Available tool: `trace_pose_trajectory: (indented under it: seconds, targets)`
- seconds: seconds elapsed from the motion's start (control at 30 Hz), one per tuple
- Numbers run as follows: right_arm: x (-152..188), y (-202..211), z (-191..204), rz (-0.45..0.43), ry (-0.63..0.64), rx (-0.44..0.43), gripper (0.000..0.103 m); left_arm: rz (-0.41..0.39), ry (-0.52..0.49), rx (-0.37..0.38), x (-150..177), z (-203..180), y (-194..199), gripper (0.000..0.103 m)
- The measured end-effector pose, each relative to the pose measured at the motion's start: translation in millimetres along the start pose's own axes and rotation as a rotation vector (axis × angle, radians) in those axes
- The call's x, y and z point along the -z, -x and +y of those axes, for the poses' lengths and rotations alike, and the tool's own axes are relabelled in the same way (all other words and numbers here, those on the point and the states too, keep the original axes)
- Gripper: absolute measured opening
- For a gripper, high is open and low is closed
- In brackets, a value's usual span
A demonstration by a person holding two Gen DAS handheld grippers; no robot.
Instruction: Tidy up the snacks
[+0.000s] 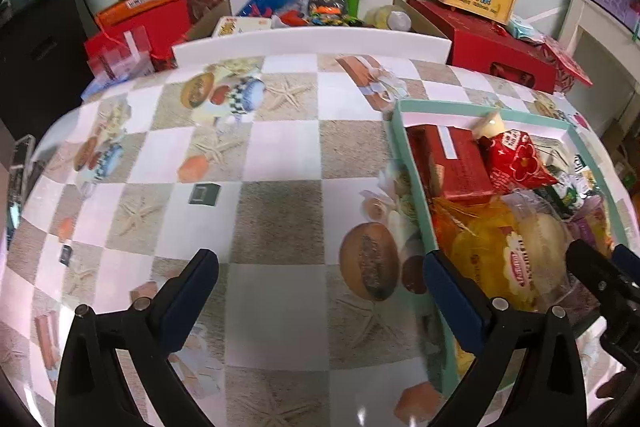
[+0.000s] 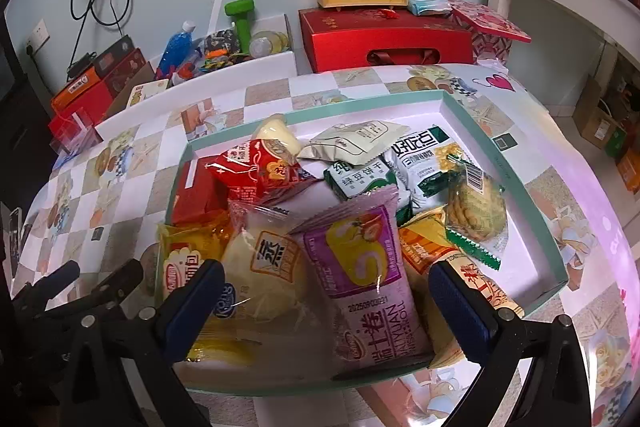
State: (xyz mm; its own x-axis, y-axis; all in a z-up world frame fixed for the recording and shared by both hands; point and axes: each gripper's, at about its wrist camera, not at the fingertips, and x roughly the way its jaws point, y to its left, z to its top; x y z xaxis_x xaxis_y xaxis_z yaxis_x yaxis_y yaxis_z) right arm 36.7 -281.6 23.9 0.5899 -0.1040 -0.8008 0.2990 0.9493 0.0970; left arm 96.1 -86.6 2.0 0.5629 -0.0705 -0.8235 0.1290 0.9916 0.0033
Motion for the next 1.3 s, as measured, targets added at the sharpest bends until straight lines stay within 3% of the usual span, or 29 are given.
trace_pose_trajectory:
  seconds: [0.27, 0.4, 0.87, 1.3]
  targets:
    - [0, 7, 9, -0.013, 0.024, -0.014, 0.103, 0.01, 0.072, -0.053, 3, 14, 9, 0.102]
    - [-1, 12, 13, -0.023, 0.036, -0.012, 0.103, 0.002, 0.099, -0.144, 6, 23, 17, 0.102]
    - [20, 40, 43, -0.045, 0.099, -0.03, 0.103, 0.003, 0.071, -0.143, 37, 44, 51, 0.102]
    - [58, 57, 44, -0.018, 0.123, -0.034, 0.103, 0.05, 0.078, -0.138, 77, 59, 61, 0.102]
